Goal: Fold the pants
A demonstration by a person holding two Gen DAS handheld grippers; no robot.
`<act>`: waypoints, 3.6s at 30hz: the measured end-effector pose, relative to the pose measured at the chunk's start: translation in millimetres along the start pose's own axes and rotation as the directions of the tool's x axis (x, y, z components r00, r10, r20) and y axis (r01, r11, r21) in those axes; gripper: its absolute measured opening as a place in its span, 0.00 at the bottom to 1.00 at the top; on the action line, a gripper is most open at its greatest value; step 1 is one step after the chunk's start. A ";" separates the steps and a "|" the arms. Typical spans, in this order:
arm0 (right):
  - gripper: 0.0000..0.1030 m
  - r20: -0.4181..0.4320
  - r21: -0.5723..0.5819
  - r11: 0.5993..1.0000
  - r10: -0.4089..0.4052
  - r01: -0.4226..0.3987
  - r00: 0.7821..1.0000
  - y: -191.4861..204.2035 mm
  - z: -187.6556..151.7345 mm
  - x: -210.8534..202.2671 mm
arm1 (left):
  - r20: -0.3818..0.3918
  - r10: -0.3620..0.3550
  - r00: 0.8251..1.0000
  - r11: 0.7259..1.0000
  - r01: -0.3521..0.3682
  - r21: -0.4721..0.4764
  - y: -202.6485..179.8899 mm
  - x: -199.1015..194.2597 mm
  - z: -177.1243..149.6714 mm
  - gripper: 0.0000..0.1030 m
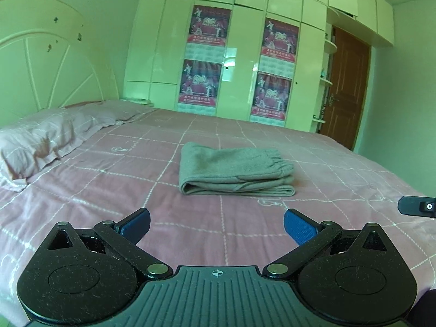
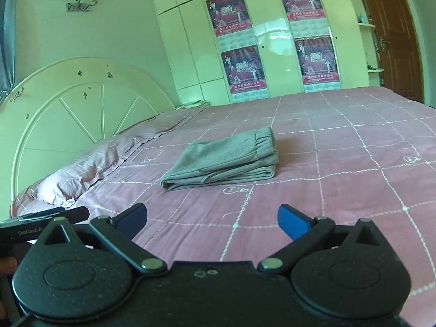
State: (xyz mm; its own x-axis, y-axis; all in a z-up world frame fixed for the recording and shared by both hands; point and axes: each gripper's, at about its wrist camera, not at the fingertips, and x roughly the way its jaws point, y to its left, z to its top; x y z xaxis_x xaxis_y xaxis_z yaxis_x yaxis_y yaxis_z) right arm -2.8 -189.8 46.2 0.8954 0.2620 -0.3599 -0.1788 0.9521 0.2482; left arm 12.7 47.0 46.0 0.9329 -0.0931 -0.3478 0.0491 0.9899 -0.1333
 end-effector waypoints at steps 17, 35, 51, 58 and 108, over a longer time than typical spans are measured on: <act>0.92 -0.017 -0.091 0.995 -0.033 0.031 0.999 26.4 -21.5 1.9 | 0.003 -0.003 1.000 1.000 0.003 -0.007 -12.1 -19.7 -18.3 1.00; 0.92 -0.022 -0.086 0.996 -0.034 0.032 0.999 24.0 -23.7 3.5 | 0.003 -0.012 1.000 1.000 0.012 0.014 -19.4 -20.3 -22.8 1.00; 0.92 -0.021 -0.092 0.995 -0.037 0.035 0.999 23.1 -24.6 4.2 | 0.013 -0.020 1.000 0.999 0.020 0.030 -21.8 -23.6 -24.2 1.00; 0.92 -0.021 -0.091 0.995 -0.037 0.035 0.999 23.2 -24.5 3.9 | 0.016 -0.022 1.000 0.999 0.022 0.033 -23.0 -24.5 -24.6 1.00; 0.92 0.002 -0.101 0.994 -0.048 0.048 0.999 22.8 -24.2 2.6 | 0.099 -0.059 0.993 0.997 0.053 0.063 -29.7 -38.0 -20.7 1.00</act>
State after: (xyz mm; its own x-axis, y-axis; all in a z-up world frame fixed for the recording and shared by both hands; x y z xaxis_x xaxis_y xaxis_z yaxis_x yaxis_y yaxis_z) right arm -14.4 -163.5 29.1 0.9036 0.2159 -0.3699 -0.1761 0.9746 0.1387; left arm -31.6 18.9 44.0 0.9591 -0.1402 -0.2460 0.1207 0.9884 -0.0927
